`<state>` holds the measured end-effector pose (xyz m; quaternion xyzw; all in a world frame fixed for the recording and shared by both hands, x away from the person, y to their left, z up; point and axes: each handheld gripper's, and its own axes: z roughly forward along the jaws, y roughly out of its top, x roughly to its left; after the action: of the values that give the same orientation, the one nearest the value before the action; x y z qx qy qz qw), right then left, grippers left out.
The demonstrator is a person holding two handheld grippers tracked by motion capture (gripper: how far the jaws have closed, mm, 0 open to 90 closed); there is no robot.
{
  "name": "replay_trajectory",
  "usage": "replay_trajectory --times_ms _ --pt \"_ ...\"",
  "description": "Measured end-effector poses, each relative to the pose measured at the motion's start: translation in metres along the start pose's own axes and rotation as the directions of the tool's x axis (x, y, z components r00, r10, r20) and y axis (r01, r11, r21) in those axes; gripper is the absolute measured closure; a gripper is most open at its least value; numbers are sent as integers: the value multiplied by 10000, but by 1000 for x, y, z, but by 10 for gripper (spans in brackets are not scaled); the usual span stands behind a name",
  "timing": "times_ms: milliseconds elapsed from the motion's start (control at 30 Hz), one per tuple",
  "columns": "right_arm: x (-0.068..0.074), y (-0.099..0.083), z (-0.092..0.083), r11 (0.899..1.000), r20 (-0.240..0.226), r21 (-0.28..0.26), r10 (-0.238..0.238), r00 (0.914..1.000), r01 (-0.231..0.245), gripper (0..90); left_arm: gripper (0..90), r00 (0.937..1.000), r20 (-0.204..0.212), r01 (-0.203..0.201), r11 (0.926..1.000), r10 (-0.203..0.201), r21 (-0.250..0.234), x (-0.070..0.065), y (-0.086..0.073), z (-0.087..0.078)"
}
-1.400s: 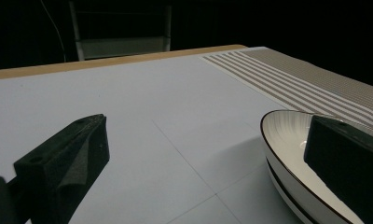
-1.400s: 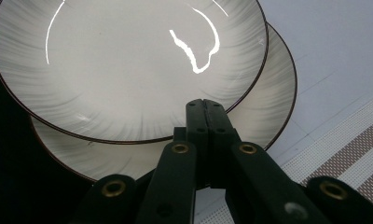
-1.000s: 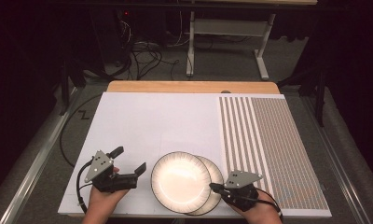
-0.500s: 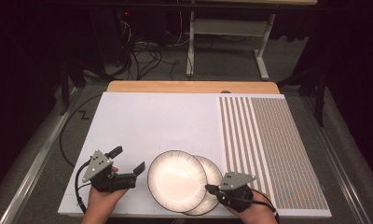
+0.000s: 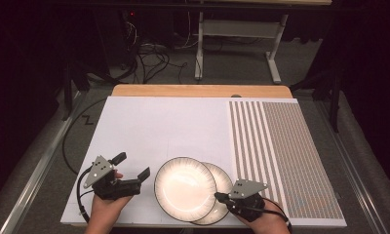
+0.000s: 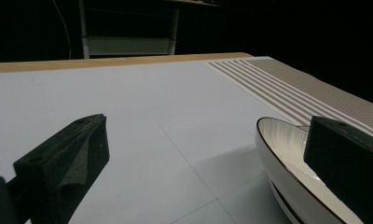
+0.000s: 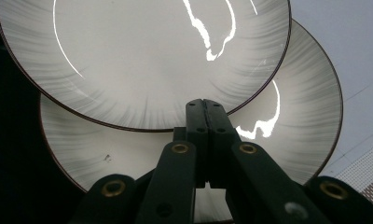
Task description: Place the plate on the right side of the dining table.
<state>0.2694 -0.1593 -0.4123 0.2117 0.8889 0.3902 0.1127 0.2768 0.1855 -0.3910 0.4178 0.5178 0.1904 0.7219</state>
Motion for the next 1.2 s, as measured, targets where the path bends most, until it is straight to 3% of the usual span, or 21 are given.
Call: replay_trajectory --times_ms 233,367,800,1000,1200 --pt "-1 0 0 10000 1 -25 26 10000 -26 900 7 9998 -196 -40 9975 54 704 -6 3 6" --pt "-1 0 0 10000 3 -39 17 10000 -17 900 7 9986 -364 407 9936 -370 1055 -8 6 8" --pt "0 1 0 10000 23 -45 20 10000 -20 900 7 9939 -645 1011 9715 -892 2144 -14 11 18" --pt "0 1 0 10000 15 -26 -15 10000 15 900 8 9837 -1046 1695 9476 -1461 2707 -13 13 23" --pt "0 1 0 10000 28 -15 -19 10000 19 900 8 9682 -1412 2432 9094 -2066 3373 -11 14 28"
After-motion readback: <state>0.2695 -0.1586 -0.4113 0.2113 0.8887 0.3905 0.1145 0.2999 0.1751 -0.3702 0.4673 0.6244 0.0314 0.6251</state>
